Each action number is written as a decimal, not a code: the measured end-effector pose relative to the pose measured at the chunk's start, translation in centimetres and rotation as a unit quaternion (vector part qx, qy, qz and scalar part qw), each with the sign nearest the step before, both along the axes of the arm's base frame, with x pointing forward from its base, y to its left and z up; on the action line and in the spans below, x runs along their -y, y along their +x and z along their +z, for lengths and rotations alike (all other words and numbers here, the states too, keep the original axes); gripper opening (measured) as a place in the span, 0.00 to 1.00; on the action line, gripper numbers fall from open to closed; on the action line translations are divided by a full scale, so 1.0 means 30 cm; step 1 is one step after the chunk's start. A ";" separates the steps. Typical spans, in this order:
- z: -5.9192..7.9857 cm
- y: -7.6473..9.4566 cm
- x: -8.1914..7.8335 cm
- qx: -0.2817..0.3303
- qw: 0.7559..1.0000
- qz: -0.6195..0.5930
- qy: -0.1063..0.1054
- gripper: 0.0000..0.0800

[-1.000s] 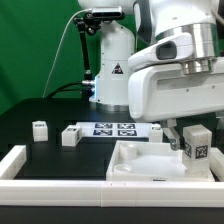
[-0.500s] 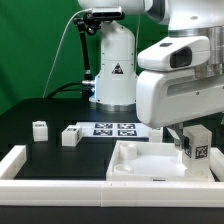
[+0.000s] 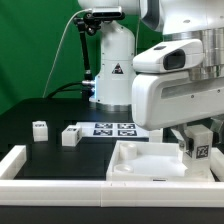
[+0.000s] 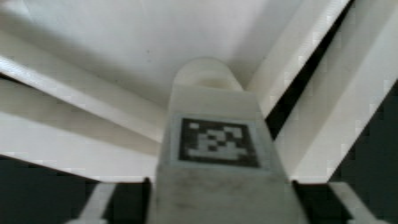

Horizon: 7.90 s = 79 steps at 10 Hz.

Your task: Assemble one leg

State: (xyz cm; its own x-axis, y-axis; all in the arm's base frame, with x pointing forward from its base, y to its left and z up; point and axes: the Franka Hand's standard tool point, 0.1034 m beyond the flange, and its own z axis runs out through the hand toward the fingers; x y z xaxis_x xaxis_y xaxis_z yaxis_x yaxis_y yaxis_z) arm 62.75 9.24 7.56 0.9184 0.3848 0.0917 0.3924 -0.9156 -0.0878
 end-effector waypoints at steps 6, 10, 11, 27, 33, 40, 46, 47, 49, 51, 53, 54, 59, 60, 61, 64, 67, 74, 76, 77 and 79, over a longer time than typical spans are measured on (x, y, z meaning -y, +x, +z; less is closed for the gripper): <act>-0.002 -0.005 -0.015 0.016 0.993 -0.117 0.020 0.36; -0.005 -0.003 -0.029 -0.005 0.949 -0.310 0.061 0.36; -0.005 -0.003 -0.042 -0.013 0.928 -0.365 0.069 0.36; 0.000 -0.003 -0.069 -0.021 0.935 -0.348 0.055 0.81; -0.009 -0.006 -0.073 0.033 0.999 -0.031 0.014 0.81; -0.012 -0.009 -0.074 0.029 0.985 -0.166 0.030 0.36; -0.019 -0.015 -0.060 -0.012 0.868 -0.491 0.069 0.36; -0.020 -0.015 -0.063 -0.017 0.841 -0.535 0.073 0.36; -0.023 -0.018 -0.066 -0.030 0.763 -0.640 0.088 0.36; -0.022 -0.021 -0.067 -0.047 0.707 -0.699 0.095 0.37; -0.023 -0.022 -0.066 -0.056 0.684 -0.721 0.100 0.37; -0.024 -0.022 -0.067 -0.054 0.693 -0.712 0.099 0.37; -0.014 -0.010 -0.067 -0.026 0.807 -0.583 0.088 0.81; -0.015 -0.011 -0.070 -0.020 0.834 -0.545 0.084 0.81; -0.015 -0.012 -0.069 -0.012 0.863 -0.499 0.078 0.81; -0.013 -0.007 -0.068 0.014 0.945 -0.323 0.045 0.81; -0.018 -0.011 -0.080 0.038 0.983 -0.179 0.012 0.81; -0.024 -0.013 -0.072 0.049 0.987 -0.155 0.011 0.36; -0.025 -0.014 -0.070 0.039 0.973 -0.226 0.023 0.36; -0.026 -0.014 -0.068 0.032 0.956 -0.291 0.034 0.36; -0.030 -0.017 -0.064 0.025 0.907 -0.417 0.057 0.36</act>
Offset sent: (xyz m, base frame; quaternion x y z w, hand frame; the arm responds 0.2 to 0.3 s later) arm -0.0125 0.0039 -0.0085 0.0039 0.0139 0.0449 0.9989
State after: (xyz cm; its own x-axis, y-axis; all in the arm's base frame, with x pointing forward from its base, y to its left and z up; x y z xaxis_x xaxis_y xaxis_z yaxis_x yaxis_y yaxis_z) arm 62.24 11.16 6.68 0.8795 -0.4560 0.1362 -0.4260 -0.8819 -0.2021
